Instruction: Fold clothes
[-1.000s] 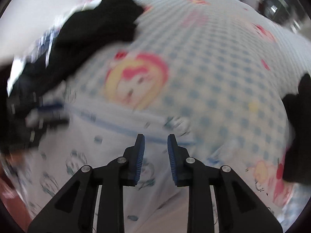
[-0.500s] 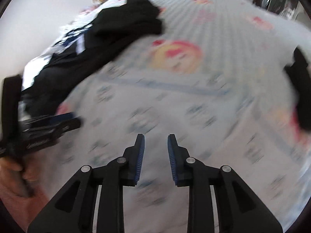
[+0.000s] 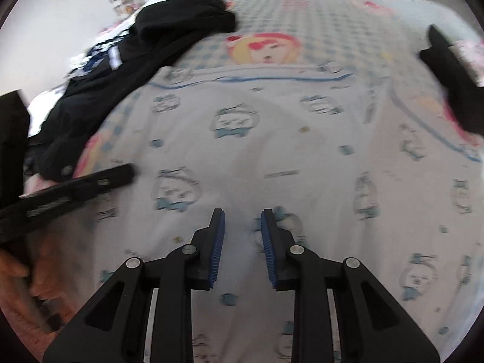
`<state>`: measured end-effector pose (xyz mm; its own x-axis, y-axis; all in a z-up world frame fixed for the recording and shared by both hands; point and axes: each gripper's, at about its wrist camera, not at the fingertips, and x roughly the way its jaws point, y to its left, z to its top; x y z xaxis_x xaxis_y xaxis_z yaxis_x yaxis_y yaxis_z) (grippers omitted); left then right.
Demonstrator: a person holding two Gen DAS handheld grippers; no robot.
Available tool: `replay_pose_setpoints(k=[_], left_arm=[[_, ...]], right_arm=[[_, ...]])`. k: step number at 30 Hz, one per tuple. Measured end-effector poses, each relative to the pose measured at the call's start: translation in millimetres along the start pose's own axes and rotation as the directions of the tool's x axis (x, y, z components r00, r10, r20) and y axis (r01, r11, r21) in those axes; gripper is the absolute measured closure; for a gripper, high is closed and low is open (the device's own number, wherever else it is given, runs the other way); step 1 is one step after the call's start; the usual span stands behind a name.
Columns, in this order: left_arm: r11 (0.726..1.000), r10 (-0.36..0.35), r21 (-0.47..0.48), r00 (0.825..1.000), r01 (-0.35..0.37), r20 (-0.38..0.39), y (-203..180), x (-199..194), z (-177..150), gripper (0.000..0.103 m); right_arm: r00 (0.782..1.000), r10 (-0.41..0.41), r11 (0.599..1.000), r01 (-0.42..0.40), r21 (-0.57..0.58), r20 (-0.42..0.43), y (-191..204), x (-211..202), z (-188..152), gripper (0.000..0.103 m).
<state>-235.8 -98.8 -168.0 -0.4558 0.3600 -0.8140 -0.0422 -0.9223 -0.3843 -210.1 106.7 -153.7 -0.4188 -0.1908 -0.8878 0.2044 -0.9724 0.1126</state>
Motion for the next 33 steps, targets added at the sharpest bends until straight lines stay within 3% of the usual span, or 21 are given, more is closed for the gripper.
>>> replay_pose_setpoints(k=[4,7,9,10,11,14,20,31,33], left_arm=[[0.999,0.048,-0.019,0.999,-0.049,-0.014,11.8,-1.4,-2.6,0.103],[0.995,-0.050,-0.092,0.999,0.048,-0.012,21.9,-6.2,-1.8,0.101],[0.989,-0.101,-0.114,0.995,0.099,-0.006,21.8,-9.3,-2.3,0.090],[0.987,-0.115,-0.110,0.993,0.113,-0.012,19.7,-9.1,-3.5,0.071],[0.986,-0.133,-0.109,0.991,0.130,-0.019,17.0,-8.4,-5.5,0.058],[0.986,-0.134,-0.107,0.991,0.131,-0.019,9.3,-12.4,-11.9,0.058],[0.962,-0.232,-0.151,0.973,0.226,-0.018,8.0,-13.7,-25.4,0.057],[0.965,-0.231,-0.140,0.971,0.222,-0.052,-0.6,7.0,-30.8,0.063],[0.973,-0.203,-0.125,0.978,0.195,-0.056,-3.1,8.5,-32.3,0.071]], right_arm=[[0.995,-0.074,0.997,0.074,-0.003,-0.062,-9.0,8.1,-5.3,0.078],[0.997,-0.061,0.998,0.062,0.022,-0.042,-12.0,-1.4,-11.1,0.078],[1.000,-0.020,0.999,0.021,0.036,-0.022,-11.5,-10.6,-13.8,0.075],[1.000,0.000,0.999,0.001,0.040,-0.011,-11.3,-16.5,-15.5,0.074],[1.000,0.006,0.999,-0.006,0.042,-0.003,-11.4,-21.1,-17.1,0.071],[1.000,0.009,0.999,-0.010,0.040,0.013,-12.2,-30.5,-23.6,0.069],[1.000,0.027,0.998,-0.026,0.054,-0.011,-14.2,-28.3,-40.5,0.068],[0.999,0.010,1.000,-0.009,0.028,-0.034,0.5,-24.2,-47.5,0.067],[0.999,0.000,1.000,0.001,0.013,-0.044,3.0,-21.3,-47.9,0.065]])
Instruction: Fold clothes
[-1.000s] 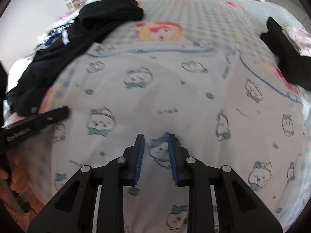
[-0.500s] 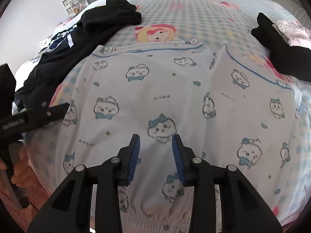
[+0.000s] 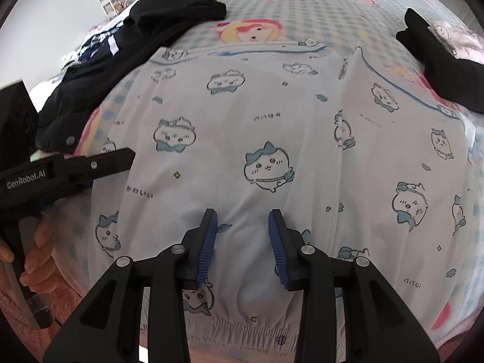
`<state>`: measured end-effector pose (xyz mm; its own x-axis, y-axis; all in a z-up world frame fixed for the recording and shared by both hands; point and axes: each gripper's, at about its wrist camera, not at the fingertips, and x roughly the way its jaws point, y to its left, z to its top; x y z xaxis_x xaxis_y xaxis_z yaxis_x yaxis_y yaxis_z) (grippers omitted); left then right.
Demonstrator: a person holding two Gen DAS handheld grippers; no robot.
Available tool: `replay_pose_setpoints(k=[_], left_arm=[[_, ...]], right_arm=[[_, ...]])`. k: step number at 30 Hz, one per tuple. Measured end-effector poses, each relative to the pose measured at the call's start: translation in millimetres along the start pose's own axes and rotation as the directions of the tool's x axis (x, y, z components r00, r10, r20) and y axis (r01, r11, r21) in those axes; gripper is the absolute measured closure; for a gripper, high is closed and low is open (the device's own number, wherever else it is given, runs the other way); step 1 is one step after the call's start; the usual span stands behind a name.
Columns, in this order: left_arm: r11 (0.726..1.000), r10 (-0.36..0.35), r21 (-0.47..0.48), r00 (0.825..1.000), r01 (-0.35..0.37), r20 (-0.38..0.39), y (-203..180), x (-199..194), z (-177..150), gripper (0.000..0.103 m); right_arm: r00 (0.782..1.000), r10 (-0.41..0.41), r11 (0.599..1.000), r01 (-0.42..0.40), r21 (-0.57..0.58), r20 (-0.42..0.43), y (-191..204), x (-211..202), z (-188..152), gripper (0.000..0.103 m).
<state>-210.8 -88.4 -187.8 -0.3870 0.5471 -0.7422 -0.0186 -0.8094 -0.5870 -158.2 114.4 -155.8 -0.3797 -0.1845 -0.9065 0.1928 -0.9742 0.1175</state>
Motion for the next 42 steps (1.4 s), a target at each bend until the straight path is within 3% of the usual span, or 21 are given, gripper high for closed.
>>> replay_pose_setpoints(k=[1,7,16,19,23,25,27,28,29,31,33,35,37,39,42], left_arm=[[1.000,0.009,0.004,1.000,-0.009,-0.001,-0.5,0.5,-0.6,0.082],[0.997,0.060,0.054,0.998,-0.060,0.011,-8.9,-0.9,-6.2,0.098],[0.969,0.208,0.129,0.977,-0.211,0.043,-9.4,-11.5,-14.7,0.100],[0.968,0.220,0.118,0.975,-0.222,0.032,-5.2,-26.2,-16.0,0.099],[0.941,0.302,0.121,0.945,-0.317,0.125,-4.9,-52.3,-19.1,0.099],[0.935,0.292,0.162,0.944,-0.316,0.155,-13.3,-53.3,-18.8,0.098],[0.920,0.259,0.254,0.949,-0.299,0.180,-33.2,-46.4,-22.6,0.096],[0.907,0.242,0.303,0.952,-0.291,0.189,-44.4,-41.2,-25.6,0.088],[0.894,0.231,0.347,0.955,-0.283,0.184,-54.5,-32.3,-29.5,0.072],[0.854,0.268,0.420,0.952,-0.306,0.147,-67.6,-9.7,-36.6,0.058],[0.817,0.334,0.457,0.935,-0.352,0.124,-71.1,7.4,-41.7,0.058],[0.801,0.368,0.469,0.924,-0.372,0.105,-66.4,14.7,-42.8,0.058],[0.809,0.379,0.447,0.920,-0.382,0.102,-57.3,9.5,-41.6,0.058],[0.843,0.382,0.368,0.918,-0.392,0.102,-44.9,-5.1,-40.4,0.058],[0.881,0.326,0.312,0.934,-0.355,0.143,-40.6,-26.8,-45.5,0.058]], right_arm=[[1.000,-0.006,1.000,0.006,-0.006,0.000,1.2,0.9,-0.1,0.065],[1.000,-0.008,1.000,0.008,0.012,0.007,0.3,3.2,-1.5,0.065],[1.000,0.005,1.000,-0.005,0.002,-0.025,-5.9,13.5,-3.2,0.062],[1.000,0.015,0.999,-0.015,0.029,-0.025,-12.1,9.7,-5.5,0.062],[0.999,0.023,0.999,-0.024,0.043,0.026,-13.7,-16.1,-2.6,0.061],[0.998,0.009,1.000,-0.009,0.006,0.057,-8.1,-24.3,-1.9,0.058],[0.999,-0.029,0.999,0.030,-0.016,0.046,-4.6,-14.4,-3.9,0.058],[0.998,-0.048,0.998,0.049,-0.025,0.039,-3.2,-8.7,-5.0,0.058],[0.998,-0.061,0.998,0.061,-0.020,0.024,-3.5,-2.4,-7.7,0.058],[0.997,-0.075,0.997,0.075,0.017,0.017,-6.5,8.2,-15.5,0.058],[0.995,-0.088,0.995,0.086,0.047,0.054,-8.3,5.2,-21.3,0.058],[0.991,-0.104,0.993,0.097,0.073,0.090,-9.6,0.7,-26.5,0.058],[0.989,-0.105,0.992,0.097,0.075,0.108,-11.1,-5.2,-28.9,0.058],[0.988,-0.106,0.993,0.098,0.067,0.116,-14.0,-10.8,-29.8,0.058],[0.989,-0.107,0.993,0.102,0.055,0.104,-19.9,-15.6,-30.4,0.058]])
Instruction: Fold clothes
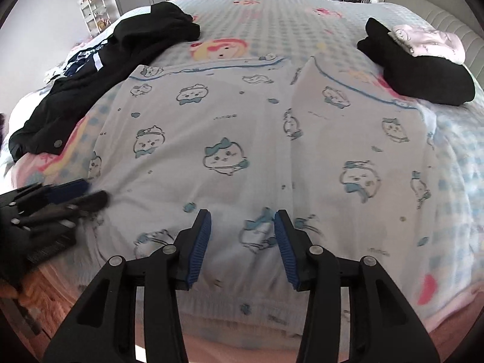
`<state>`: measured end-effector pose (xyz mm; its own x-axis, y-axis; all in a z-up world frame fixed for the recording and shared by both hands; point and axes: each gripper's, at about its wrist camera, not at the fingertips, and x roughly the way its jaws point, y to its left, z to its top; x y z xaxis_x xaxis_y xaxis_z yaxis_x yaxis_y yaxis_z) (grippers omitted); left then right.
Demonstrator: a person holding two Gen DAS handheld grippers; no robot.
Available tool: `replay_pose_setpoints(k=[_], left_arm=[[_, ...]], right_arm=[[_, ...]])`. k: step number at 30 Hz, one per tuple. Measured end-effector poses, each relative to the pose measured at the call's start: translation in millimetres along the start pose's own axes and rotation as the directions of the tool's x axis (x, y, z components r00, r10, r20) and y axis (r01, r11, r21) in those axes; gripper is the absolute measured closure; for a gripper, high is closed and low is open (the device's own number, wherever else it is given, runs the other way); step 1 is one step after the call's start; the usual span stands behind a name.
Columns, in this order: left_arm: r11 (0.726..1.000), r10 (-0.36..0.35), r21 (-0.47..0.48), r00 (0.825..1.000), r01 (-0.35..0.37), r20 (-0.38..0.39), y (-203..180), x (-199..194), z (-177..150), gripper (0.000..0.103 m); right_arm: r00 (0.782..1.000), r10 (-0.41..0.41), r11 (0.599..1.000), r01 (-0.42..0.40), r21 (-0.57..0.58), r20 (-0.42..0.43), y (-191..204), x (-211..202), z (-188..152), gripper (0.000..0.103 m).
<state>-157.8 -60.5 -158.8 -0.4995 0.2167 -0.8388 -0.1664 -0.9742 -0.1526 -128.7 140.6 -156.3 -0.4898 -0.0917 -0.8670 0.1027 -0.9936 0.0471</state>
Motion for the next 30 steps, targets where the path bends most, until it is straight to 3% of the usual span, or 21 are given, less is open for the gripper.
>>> replay_pose_setpoints(k=[4,6,8,10,13,16,18,20,23,25,27,30], left_arm=[[0.996,-0.046,0.077,0.998,0.043,0.041,-26.1,-3.6,-9.0,0.059],[0.992,-0.024,0.124,1.000,0.022,0.009,-37.8,5.7,-14.2,0.059],[0.988,0.047,0.150,0.998,-0.040,-0.041,-38.8,15.0,-20.1,0.057],[0.994,0.045,0.099,0.997,-0.037,-0.069,-25.7,13.6,-20.5,0.057],[0.998,-0.050,-0.052,0.998,0.048,-0.044,-1.3,3.4,-19.1,0.057],[0.959,-0.174,-0.210,0.980,0.190,0.095,17.0,-9.3,-20.4,0.058],[0.945,-0.197,-0.236,0.969,0.229,0.151,17.3,-12.4,-20.6,0.059],[0.970,-0.144,-0.174,0.979,0.169,0.146,1.8,-11.7,-22.3,0.059],[0.976,-0.167,-0.124,0.982,0.177,0.085,-9.2,-5.4,-23.8,0.059],[0.992,-0.093,-0.087,0.995,0.095,0.034,-13.4,2.3,-25.0,0.059],[0.996,-0.023,-0.083,1.000,0.023,0.002,-6.8,1.0,-29.2,0.057],[0.990,-0.025,-0.136,1.000,0.027,0.013,6.6,-11.4,-34.3,0.057]], right_arm=[[0.999,-0.020,0.998,0.017,-0.055,-0.050,4.2,12.6,-7.3,0.058],[0.999,-0.028,0.998,0.025,-0.062,-0.041,8.3,10.2,-8.2,0.058],[0.999,-0.009,0.998,0.007,-0.057,-0.031,7.3,3.6,-5.6,0.058],[1.000,0.012,0.998,-0.012,-0.058,-0.011,2.9,-5.7,-3.1,0.058],[1.000,-0.008,0.998,0.006,-0.066,-0.024,-10.2,-8.9,-5.6,0.058],[0.998,-0.009,0.999,0.006,-0.040,-0.058,-27.4,-4.2,-12.9,0.058],[0.999,0.000,1.000,0.000,-0.015,-0.045,-35.8,-8.1,-14.9,0.058],[1.000,0.001,1.000,-0.001,0.006,-0.022,-38.9,-15.7,-12.9,0.058],[0.999,-0.006,1.000,0.006,-0.009,-0.037,-38.8,-14.0,-13.5,0.058],[0.998,-0.021,0.999,0.019,-0.033,-0.066,-38.1,-7.7,-15.4,0.058],[0.996,-0.020,1.000,0.018,-0.026,-0.082,-44.4,-4.4,-21.6,0.058],[0.997,-0.002,1.000,0.002,-0.001,-0.082,-55.4,-8.7,-31.5,0.058]])
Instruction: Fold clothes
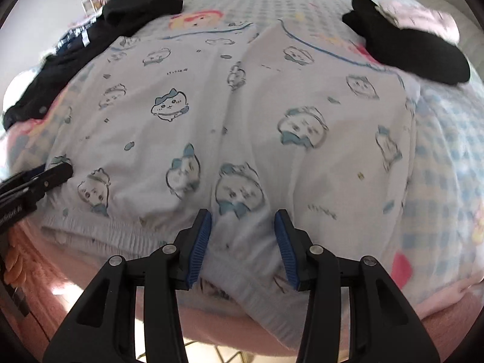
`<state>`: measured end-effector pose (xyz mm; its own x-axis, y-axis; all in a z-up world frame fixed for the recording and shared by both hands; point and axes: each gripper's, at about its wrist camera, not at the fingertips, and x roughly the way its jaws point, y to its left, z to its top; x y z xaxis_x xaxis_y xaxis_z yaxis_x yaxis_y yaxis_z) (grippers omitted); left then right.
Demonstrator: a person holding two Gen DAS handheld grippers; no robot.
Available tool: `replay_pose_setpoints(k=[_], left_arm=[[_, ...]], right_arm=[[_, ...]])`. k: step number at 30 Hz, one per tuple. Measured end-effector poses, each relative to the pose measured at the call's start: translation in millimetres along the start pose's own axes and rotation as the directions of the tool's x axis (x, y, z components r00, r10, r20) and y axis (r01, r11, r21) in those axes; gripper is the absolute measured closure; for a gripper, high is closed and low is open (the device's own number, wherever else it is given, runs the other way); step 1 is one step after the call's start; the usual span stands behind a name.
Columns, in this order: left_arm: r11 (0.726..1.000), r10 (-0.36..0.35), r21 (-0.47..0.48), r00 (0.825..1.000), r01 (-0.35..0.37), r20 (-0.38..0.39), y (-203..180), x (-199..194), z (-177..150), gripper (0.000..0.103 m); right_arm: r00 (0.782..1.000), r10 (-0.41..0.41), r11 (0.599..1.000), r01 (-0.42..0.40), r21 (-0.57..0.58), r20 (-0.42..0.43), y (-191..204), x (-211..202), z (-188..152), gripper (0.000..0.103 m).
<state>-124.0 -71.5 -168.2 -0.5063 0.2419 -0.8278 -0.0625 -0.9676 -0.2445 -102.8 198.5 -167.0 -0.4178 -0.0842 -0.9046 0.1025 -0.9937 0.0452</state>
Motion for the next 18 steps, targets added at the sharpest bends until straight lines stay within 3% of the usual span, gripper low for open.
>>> replay_pose_setpoints(k=[3,6,8,11,14,18], left_arm=[[0.999,-0.044,0.019,0.996,0.042,0.072,-9.0,-18.2,-5.8,0.059],[0.990,-0.124,0.085,0.986,0.115,0.113,-32.7,-28.6,-9.5,0.059],[0.981,-0.158,0.129,0.982,0.145,0.100,-49.8,-27.3,-12.8,0.059],[0.979,-0.090,0.186,0.995,0.083,0.031,-65.4,-7.9,-22.0,0.059],[0.983,-0.024,0.180,1.000,0.027,-0.019,-64.0,1.9,-28.2,0.058],[0.992,-0.028,0.125,1.000,0.027,0.007,-50.4,-10.0,-28.8,0.058]], right_arm=[[0.999,0.018,0.999,-0.019,0.031,0.039,-12.6,-16.5,-7.5,0.058],[0.984,0.027,0.997,-0.038,0.061,0.178,-28.4,-45.6,-12.4,0.058],[0.988,-0.003,0.998,-0.008,0.067,0.155,-34.7,-43.7,-13.0,0.058],[0.996,-0.033,0.997,0.027,0.067,0.084,-41.3,-27.1,-20.9,0.058],[0.998,-0.048,0.996,0.044,0.076,0.051,-49.0,-19.2,-34.5,0.058],[0.997,-0.071,0.997,0.069,0.040,0.031,-51.6,-25.0,-46.6,0.058]])
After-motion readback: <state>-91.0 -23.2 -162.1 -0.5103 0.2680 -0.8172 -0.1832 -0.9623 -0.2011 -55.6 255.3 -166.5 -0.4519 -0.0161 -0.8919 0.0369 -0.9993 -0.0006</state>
